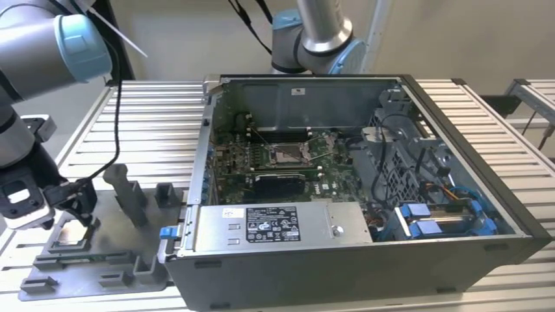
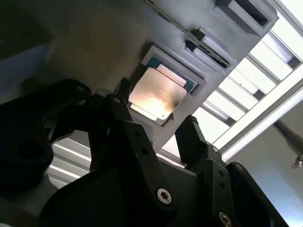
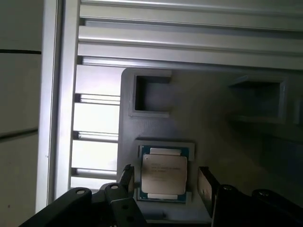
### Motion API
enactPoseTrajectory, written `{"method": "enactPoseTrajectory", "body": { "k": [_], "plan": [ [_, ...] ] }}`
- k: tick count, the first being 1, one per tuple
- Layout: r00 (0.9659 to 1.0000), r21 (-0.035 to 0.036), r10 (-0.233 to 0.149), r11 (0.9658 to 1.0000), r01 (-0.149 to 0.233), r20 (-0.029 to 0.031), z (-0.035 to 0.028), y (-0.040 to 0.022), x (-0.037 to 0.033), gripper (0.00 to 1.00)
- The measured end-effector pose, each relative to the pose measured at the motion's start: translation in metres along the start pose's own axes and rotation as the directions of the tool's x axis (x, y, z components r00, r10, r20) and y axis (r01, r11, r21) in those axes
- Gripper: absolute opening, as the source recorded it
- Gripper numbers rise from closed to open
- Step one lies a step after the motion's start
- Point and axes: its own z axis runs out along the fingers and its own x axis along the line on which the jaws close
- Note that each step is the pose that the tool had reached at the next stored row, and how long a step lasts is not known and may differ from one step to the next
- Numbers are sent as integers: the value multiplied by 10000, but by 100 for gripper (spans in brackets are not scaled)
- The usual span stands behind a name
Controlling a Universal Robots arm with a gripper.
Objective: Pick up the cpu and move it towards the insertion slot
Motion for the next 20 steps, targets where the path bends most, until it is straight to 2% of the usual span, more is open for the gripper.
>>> {"method": "enactPoseTrajectory", "body": {
  "k": [20],
  "plan": [
    [10000,-1,-1,10000,1,1,161,-55,4,100]
  ]
}}
